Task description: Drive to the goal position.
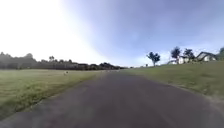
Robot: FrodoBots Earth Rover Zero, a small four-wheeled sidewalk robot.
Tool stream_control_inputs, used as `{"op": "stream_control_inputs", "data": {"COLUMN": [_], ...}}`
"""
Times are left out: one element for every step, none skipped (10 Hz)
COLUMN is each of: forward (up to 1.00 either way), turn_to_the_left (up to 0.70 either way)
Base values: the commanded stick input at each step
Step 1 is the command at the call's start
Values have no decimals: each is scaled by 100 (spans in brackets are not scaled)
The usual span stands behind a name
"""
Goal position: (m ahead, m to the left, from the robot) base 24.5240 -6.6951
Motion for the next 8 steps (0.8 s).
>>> {"op": "stream_control_inputs", "data": {"forward": [100,100,100,100,100,100,100,100], "turn_to_the_left": [0,0,0,0,0,0,0,0]}}
